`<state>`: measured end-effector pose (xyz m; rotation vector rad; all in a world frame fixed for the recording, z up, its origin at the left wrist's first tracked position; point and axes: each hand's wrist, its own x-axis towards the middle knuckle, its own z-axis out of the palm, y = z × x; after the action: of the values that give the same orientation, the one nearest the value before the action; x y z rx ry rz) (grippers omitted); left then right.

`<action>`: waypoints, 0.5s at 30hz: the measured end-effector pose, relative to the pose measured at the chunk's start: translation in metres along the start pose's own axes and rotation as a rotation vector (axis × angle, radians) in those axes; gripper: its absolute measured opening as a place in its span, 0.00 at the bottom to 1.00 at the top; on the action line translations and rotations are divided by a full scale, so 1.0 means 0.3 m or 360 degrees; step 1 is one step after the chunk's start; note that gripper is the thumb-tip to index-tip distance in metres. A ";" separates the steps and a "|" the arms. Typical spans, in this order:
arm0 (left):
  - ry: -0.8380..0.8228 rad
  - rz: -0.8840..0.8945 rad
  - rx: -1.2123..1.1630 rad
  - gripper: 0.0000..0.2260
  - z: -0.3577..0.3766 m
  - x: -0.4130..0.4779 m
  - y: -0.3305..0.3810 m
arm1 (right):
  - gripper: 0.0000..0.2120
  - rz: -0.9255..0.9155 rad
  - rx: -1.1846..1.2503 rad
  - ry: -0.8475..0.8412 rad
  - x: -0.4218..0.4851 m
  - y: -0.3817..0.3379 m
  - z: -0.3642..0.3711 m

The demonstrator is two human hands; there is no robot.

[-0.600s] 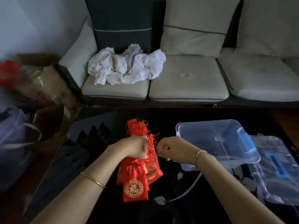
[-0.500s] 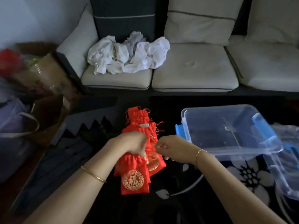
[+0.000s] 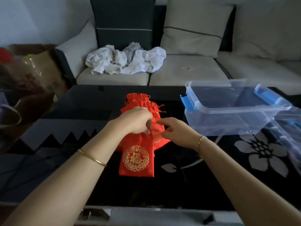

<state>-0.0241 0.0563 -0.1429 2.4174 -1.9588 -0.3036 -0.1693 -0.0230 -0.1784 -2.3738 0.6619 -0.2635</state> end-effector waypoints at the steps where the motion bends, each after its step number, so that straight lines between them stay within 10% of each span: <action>1: 0.0022 0.0016 -0.0016 0.07 -0.002 -0.021 0.012 | 0.16 0.0000 -0.0007 -0.0022 -0.018 -0.017 -0.003; 15: 0.0141 0.0118 -0.0638 0.16 -0.015 -0.195 0.002 | 0.06 0.0231 -0.0143 0.0296 -0.184 -0.199 -0.085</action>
<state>-0.0355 0.1123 -0.1301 2.0658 -1.7453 -0.5201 -0.2017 0.0316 -0.1216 -2.3906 0.9473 -0.4016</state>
